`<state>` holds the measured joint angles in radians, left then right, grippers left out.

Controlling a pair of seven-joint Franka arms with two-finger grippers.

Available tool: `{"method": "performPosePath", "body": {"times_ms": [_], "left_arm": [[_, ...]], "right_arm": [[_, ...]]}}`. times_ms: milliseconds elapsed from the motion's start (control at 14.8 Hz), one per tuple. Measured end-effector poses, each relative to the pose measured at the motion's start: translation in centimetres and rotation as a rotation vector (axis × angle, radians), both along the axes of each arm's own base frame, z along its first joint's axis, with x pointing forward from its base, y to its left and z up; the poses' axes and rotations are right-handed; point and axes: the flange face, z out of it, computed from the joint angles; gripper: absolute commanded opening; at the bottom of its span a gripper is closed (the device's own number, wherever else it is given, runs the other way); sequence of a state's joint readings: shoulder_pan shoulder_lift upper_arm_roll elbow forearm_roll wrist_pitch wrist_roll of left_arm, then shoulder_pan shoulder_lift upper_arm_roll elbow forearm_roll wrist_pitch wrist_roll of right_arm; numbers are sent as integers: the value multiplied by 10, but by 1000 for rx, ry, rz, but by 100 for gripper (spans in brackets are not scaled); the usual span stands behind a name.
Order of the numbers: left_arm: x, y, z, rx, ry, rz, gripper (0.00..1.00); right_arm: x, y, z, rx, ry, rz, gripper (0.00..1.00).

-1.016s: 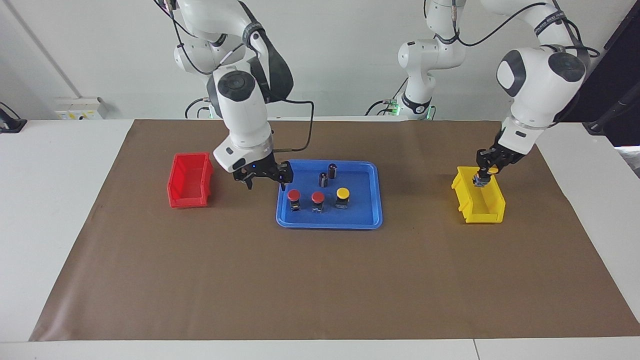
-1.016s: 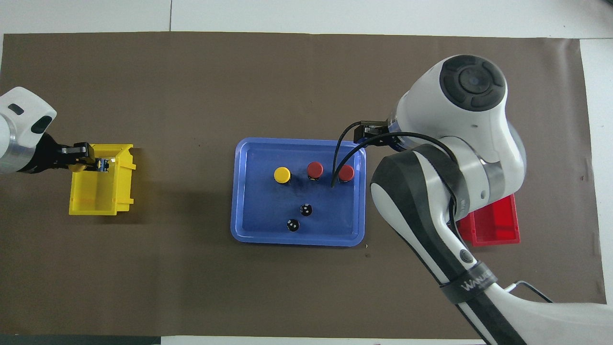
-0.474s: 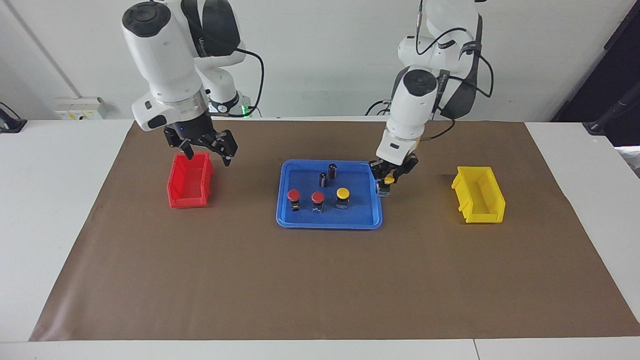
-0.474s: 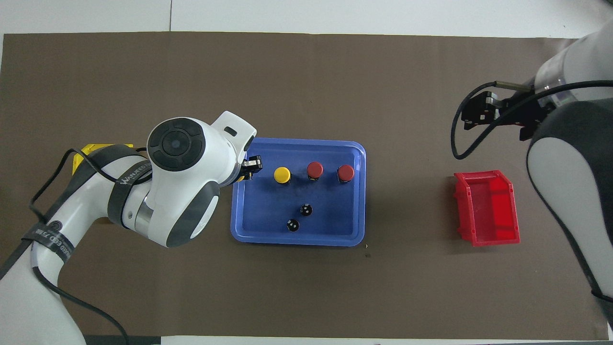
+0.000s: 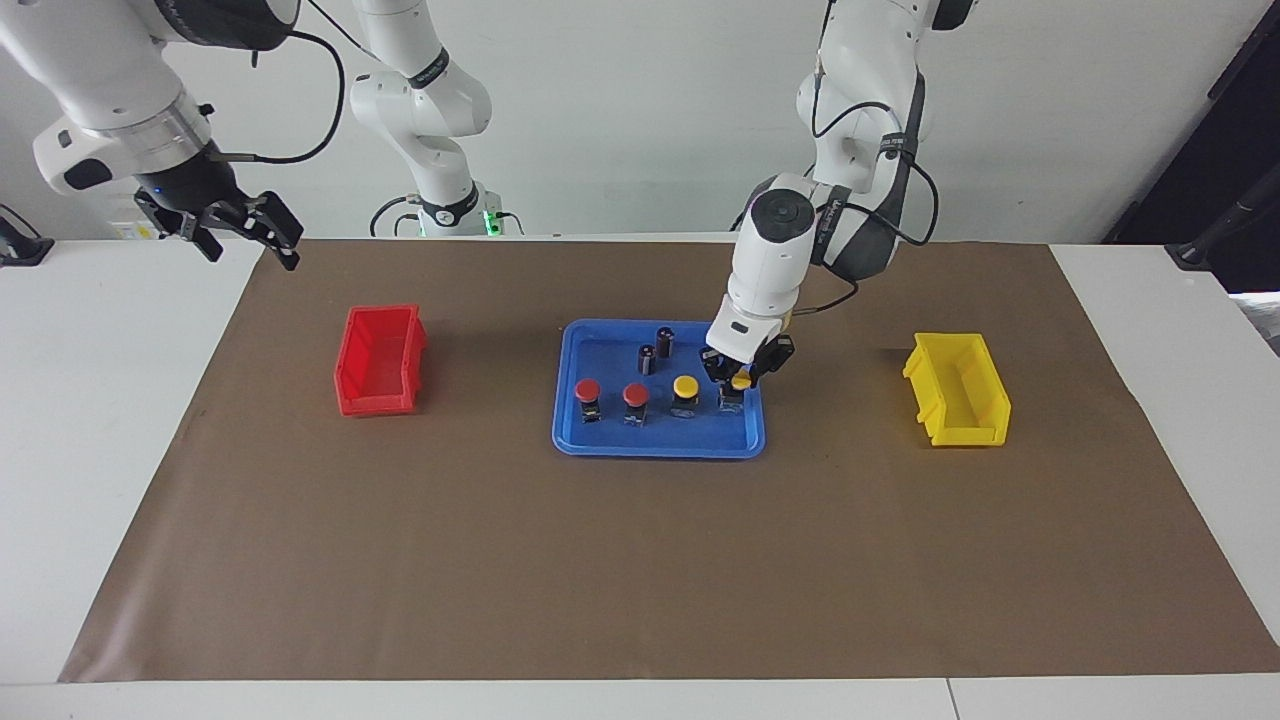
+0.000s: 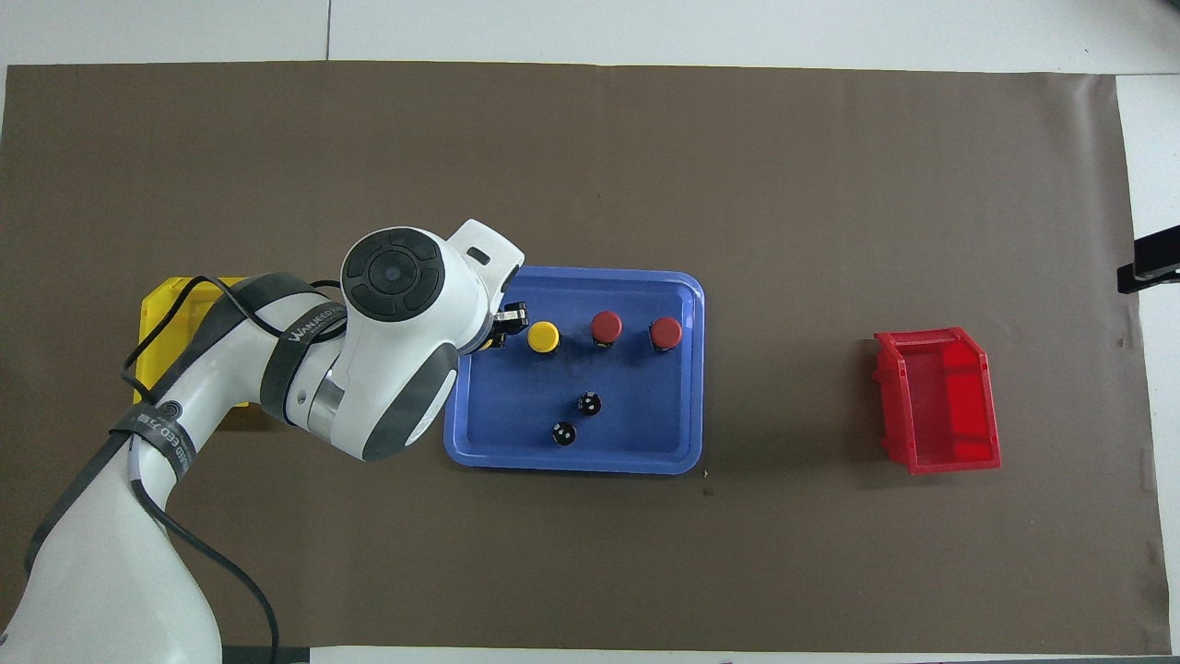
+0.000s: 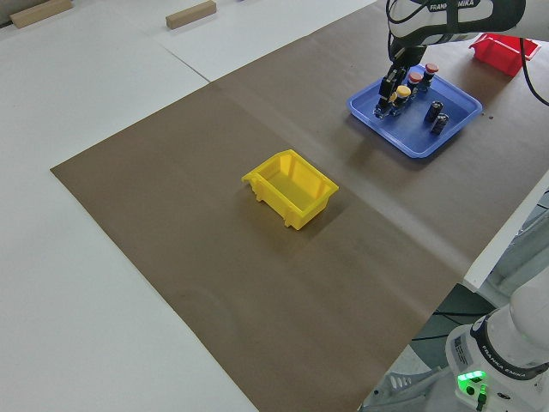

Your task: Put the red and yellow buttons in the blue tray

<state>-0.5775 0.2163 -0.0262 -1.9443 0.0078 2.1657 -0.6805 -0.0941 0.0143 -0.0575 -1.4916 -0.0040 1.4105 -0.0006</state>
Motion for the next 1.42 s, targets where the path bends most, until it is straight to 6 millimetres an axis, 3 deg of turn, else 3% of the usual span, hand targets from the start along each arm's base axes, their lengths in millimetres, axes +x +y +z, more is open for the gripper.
{"method": "performPosePath", "body": {"times_ms": [271, 339, 474, 542, 677, 880, 1084, 1219, 1422], "left_arm": [[0, -2, -11, 10, 15, -2, 4], [0, -1, -13, 12, 18, -2, 17], [1, -1, -16, 15, 21, 0, 67], [1, 0, -16, 15, 21, 1, 81], [2, 0, -15, 13, 18, 3, 99], [6, 1, 0, 21, 22, 3, 100], [10, 17, 54, 47, 40, -18, 100], [16, 52, 95, 50, 48, -76, 100], [30, 144, 153, 33, 26, -127, 100]], "right_arm": [[-5, 8, -8, 5, 24, 23, 100], [-5, 10, -9, 5, 25, 27, 100], [-4, 12, -11, 5, 24, 31, 100], [-4, 12, -11, 3, 24, 31, 100], [-4, 11, -12, -5, 25, 32, 100], [-4, 12, -11, -8, 25, 37, 100], [-3, 19, -11, -9, 23, 52, 100], [-3, 21, -11, -9, 23, 65, 100], [-2, 26, -11, -6, 23, 99, 100]]}}
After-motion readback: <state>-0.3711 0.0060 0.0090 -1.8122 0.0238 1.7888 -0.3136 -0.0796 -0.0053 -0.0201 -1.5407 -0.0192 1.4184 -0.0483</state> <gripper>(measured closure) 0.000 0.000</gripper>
